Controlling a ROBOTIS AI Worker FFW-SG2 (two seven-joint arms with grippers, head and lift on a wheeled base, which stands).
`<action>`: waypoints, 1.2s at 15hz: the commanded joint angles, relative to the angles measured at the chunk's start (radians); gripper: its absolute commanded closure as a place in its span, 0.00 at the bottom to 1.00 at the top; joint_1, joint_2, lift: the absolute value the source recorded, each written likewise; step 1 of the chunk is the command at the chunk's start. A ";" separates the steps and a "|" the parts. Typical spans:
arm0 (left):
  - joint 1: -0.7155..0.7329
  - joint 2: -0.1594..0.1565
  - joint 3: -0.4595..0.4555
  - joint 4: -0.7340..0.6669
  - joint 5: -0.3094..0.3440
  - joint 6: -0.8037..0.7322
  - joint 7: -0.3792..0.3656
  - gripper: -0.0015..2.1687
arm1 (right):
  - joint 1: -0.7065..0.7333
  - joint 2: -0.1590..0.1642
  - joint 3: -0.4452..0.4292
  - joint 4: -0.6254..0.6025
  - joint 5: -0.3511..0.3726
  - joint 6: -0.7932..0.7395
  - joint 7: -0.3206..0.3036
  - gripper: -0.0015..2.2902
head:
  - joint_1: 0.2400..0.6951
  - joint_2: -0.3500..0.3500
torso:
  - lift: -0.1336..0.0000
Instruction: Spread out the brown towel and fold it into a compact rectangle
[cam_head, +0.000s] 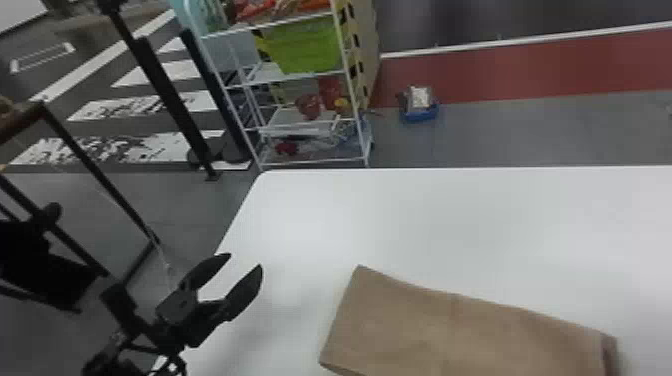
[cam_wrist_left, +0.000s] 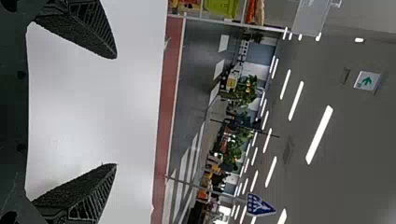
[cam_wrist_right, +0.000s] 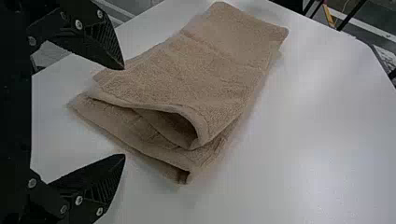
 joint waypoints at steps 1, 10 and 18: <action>0.000 -0.003 0.000 0.000 0.000 0.000 0.002 0.02 | 0.009 -0.007 -0.007 -0.013 -0.005 0.005 -0.001 0.09 | 1.00 0.98 | 0.07; -0.002 -0.003 0.014 -0.001 0.006 0.000 -0.008 0.02 | -0.067 0.048 0.123 0.068 0.066 0.005 -0.017 0.41 | 1.00 1.00 | 0.07; 0.000 -0.003 0.014 -0.004 0.008 0.003 -0.008 0.02 | -0.069 0.063 0.008 0.086 0.028 0.005 -0.032 0.54 | 1.00 1.00 | 0.07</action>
